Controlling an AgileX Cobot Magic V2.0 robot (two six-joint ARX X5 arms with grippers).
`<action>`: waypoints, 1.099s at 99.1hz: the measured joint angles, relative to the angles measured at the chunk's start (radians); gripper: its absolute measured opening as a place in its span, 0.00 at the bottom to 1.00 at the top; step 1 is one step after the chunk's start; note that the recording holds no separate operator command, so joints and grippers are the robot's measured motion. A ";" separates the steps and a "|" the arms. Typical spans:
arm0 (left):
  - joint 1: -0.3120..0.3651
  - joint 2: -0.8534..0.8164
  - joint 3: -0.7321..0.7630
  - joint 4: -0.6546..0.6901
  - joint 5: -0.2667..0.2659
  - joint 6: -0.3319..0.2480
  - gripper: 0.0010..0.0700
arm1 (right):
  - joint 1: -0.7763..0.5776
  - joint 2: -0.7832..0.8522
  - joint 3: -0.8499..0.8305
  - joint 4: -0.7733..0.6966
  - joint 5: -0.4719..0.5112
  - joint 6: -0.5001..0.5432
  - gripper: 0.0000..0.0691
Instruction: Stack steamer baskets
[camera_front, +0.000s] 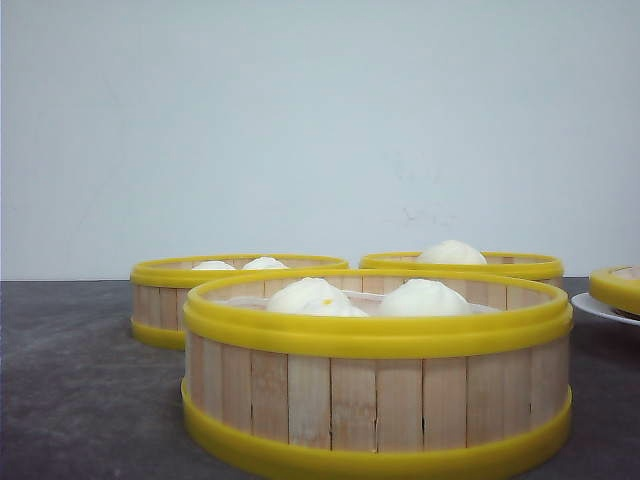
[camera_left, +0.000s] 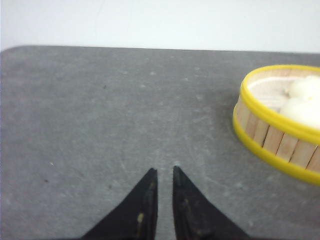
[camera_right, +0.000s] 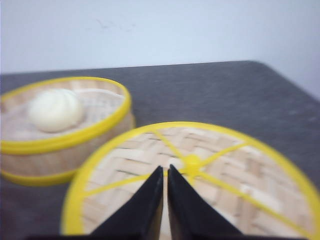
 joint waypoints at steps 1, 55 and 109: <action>0.000 0.000 0.000 0.000 0.000 -0.011 0.03 | 0.000 0.000 0.000 -0.001 -0.006 0.014 0.02; 0.000 0.035 0.100 -0.040 0.105 -0.365 0.02 | 0.000 0.031 0.060 0.040 -0.054 0.459 0.01; -0.006 0.533 0.641 -0.083 0.157 -0.259 0.44 | 0.050 0.543 0.766 -0.221 -0.062 0.107 0.52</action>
